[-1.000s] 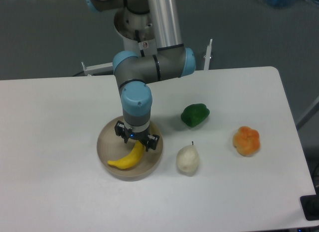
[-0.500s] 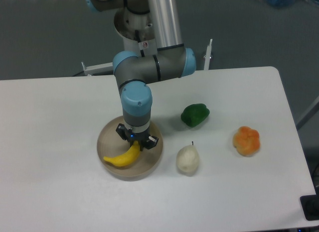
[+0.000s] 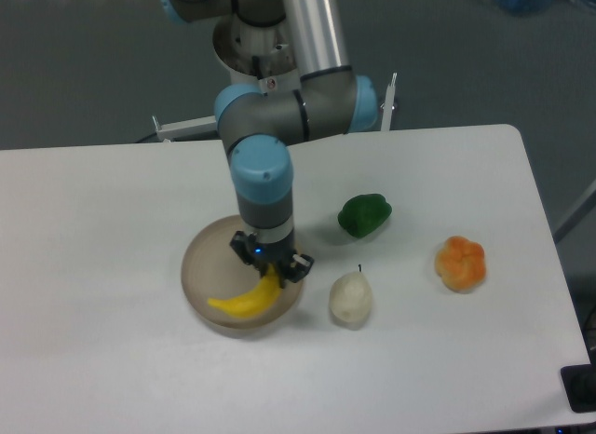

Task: Pick up the banana from the plate
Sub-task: 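Lift the banana off the plate and carry it toward the pear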

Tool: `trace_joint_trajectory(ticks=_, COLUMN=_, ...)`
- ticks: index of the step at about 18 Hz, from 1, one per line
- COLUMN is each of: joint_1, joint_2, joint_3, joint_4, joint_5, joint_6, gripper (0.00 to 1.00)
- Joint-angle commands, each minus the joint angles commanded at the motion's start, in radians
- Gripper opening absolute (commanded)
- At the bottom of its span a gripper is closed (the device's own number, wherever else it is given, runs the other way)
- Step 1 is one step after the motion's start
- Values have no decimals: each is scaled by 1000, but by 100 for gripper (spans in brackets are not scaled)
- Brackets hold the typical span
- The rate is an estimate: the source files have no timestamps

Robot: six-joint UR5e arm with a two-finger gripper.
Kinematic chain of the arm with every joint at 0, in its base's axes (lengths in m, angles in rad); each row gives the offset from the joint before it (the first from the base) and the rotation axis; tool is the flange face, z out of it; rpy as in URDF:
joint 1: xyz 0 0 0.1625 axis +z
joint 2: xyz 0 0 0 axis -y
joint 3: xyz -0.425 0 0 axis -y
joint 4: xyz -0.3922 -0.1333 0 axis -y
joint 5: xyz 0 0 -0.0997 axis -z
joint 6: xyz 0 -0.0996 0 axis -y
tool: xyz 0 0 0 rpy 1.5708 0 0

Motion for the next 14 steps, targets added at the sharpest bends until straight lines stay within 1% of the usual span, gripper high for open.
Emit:
trace_joint_trajectory(ticks=2, joint_1=43, joint_2=2, joint_3=18, joint_4=-8, joint_5=0, joint_6=49, gripper=36)
trace_joint_trajectory(ticks=5, joint_1=127, joint_2=26, joint_3=28, joint_4=-18, joint_5=0, joint_6=182, gripper=36)
trace_joint_trajectory(ticks=8, joint_1=199, joint_2=29, joint_3=45, joint_4=-21, joint_5=0, joint_6=273, gripper=36)
trace_joint_trajectory(ticks=12, joint_1=235, joint_2=25, joint_3=104, joint_4=-23, joint_5=0, joint_6=338, gripper=36)
trace_joint_trajectory(ticks=14, joint_1=250, joint_2=23, joint_3=133, joint_4=-43, joint_5=0, joint_6=368, gripper=36)
